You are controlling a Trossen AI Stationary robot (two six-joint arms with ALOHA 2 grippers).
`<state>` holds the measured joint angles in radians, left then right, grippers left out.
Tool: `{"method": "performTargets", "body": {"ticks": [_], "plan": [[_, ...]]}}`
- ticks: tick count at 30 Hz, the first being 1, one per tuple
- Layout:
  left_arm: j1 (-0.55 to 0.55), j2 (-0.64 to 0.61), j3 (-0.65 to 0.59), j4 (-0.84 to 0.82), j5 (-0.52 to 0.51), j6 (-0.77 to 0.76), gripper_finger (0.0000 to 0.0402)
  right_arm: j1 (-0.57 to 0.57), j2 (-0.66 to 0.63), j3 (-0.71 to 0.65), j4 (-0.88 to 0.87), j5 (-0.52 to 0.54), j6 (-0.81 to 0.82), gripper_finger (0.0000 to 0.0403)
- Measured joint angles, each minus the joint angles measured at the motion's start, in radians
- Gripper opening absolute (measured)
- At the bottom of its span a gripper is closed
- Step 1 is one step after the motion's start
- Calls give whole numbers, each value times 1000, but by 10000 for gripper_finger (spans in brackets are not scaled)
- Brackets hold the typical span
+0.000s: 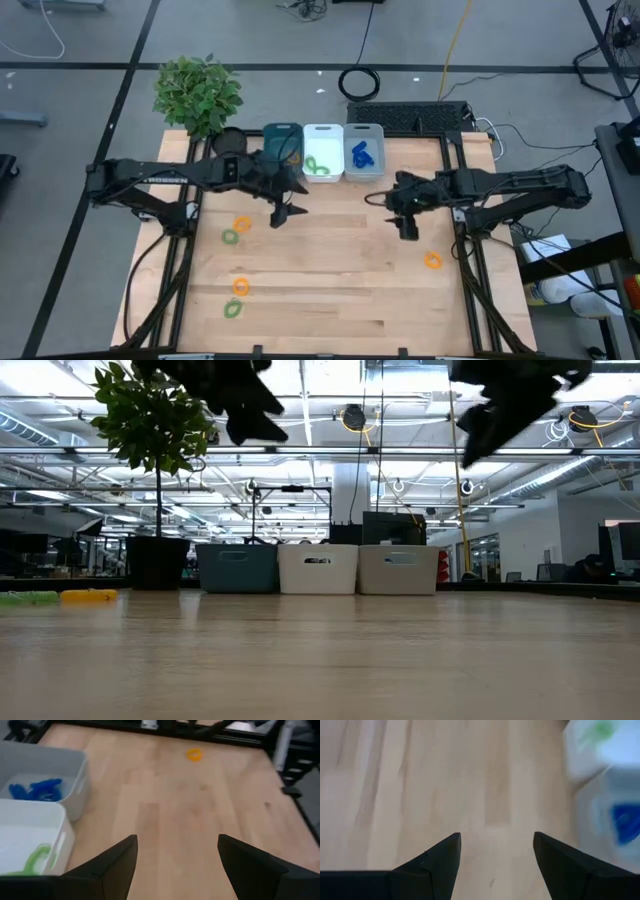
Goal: Sort spring keychains
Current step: Put the yellow spring keychain in the blue bin
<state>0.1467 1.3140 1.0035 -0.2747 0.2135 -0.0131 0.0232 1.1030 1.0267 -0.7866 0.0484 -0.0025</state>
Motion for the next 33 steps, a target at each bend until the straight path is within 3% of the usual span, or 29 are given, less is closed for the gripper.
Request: {"method": "performTargets", "body": {"ticks": [7, 13, 19, 25, 33], "plan": [[-85, -55, 0, 19, 0, 2, 285, 103, 0, 0, -281, -19, 145, 238], [-126, -76, 0, 23, -4, -20, 285, 203, 0, 0, -388, -20, 378, 238], [-151, -80, 0, 22, -4, -42, 285, 289, 0, 0, -445, -20, 791, 238], [-161, -80, 0, 22, -4, -42, 285, 373, 0, 0, -453, 21, 1091, 238], [-161, -80, 0, 23, -4, -42, 285, 425, 0, -95, -436, 30, 1263, 238]]}}
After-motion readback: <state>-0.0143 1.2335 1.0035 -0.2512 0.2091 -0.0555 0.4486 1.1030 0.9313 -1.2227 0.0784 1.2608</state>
